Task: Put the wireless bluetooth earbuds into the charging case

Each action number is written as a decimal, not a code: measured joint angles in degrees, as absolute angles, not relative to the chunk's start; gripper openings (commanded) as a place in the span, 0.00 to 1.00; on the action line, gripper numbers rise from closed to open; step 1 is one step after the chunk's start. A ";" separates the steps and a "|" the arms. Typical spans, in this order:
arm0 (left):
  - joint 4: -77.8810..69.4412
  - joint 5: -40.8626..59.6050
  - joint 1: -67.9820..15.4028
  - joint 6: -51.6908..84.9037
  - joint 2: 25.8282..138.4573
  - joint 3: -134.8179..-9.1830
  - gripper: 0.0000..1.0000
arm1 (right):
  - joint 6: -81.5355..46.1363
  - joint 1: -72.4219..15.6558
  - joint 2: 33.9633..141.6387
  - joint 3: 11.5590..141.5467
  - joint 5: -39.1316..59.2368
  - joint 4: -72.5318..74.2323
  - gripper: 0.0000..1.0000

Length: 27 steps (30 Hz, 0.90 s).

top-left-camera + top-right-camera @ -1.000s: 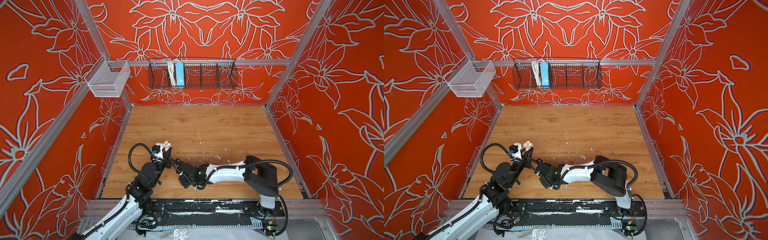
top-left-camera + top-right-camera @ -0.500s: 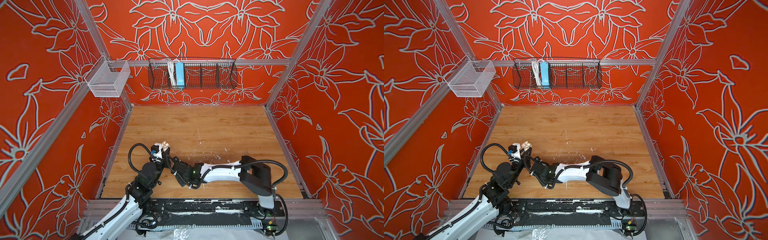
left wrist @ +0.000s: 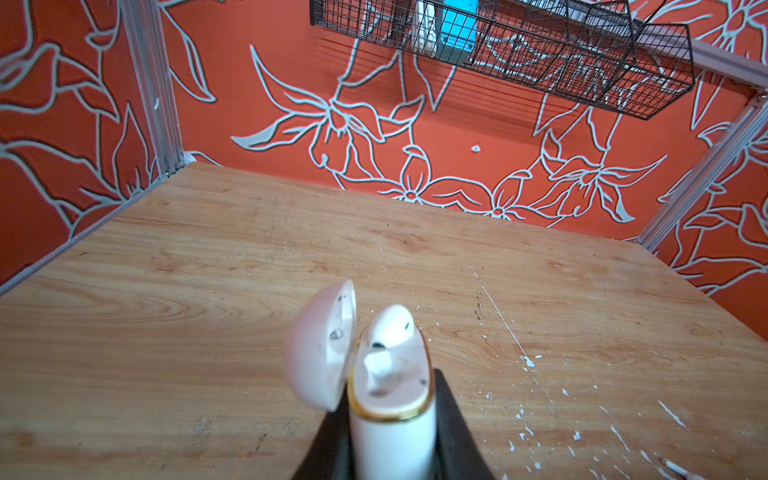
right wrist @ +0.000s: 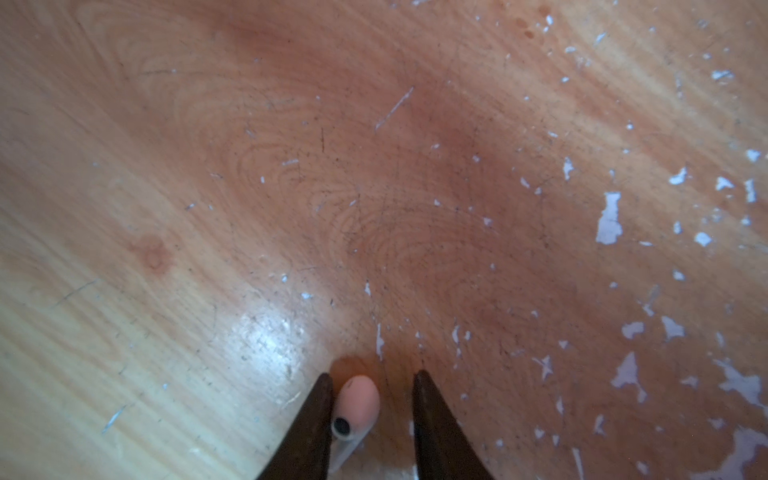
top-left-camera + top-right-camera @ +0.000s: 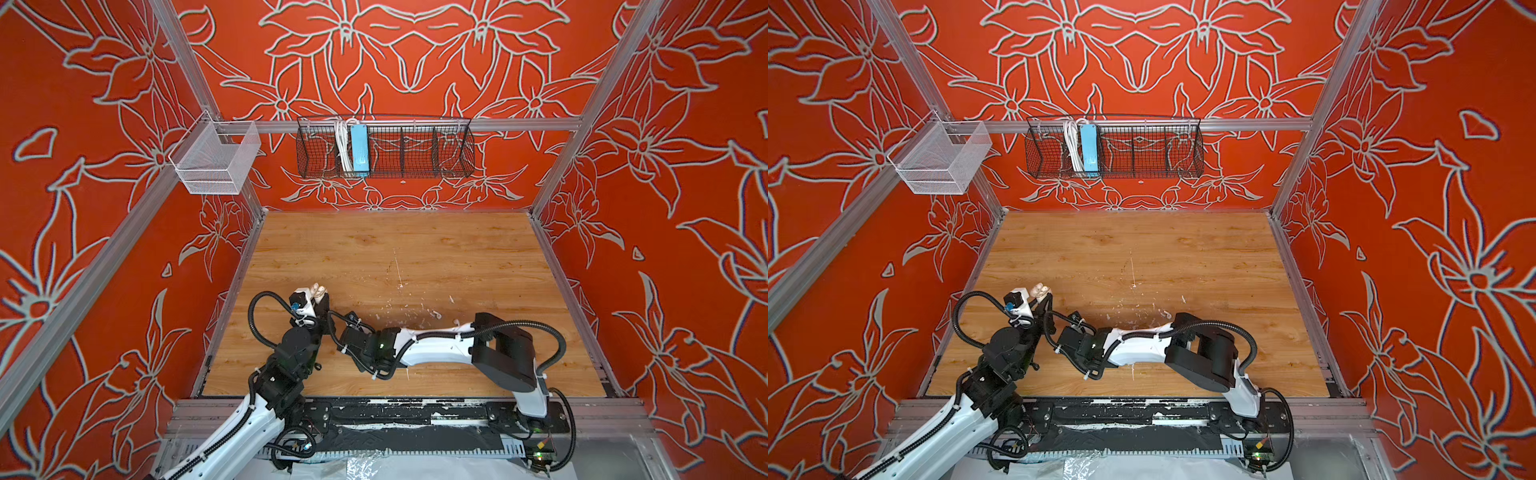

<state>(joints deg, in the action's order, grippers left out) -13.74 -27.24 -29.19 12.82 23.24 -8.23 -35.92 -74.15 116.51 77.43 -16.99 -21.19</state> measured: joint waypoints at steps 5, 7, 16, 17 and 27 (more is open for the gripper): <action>-13.74 -27.27 -29.19 12.91 23.44 -8.23 0.00 | -36.67 -74.59 116.51 77.43 -18.04 -21.69 0.27; -13.74 -27.24 -29.19 12.91 23.44 -8.23 0.00 | -36.75 -74.74 116.55 77.43 -18.11 -21.76 0.24; -13.76 -27.22 -29.19 12.93 23.42 -8.23 0.00 | -36.82 -74.89 116.97 78.06 -18.17 -22.09 0.15; -13.76 -27.22 -29.19 12.95 23.42 -8.23 0.00 | -36.82 -74.89 116.97 78.06 -18.20 -22.09 0.14; -15.51 -22.39 -29.02 10.85 23.42 -8.21 0.00 | -36.86 -75.09 114.58 75.02 -19.40 -20.49 0.10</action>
<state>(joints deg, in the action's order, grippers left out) -15.51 -22.39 -29.02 10.85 23.42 -8.21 -36.86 -75.09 114.59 75.02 -19.40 -20.49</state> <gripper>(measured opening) 0.241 0.169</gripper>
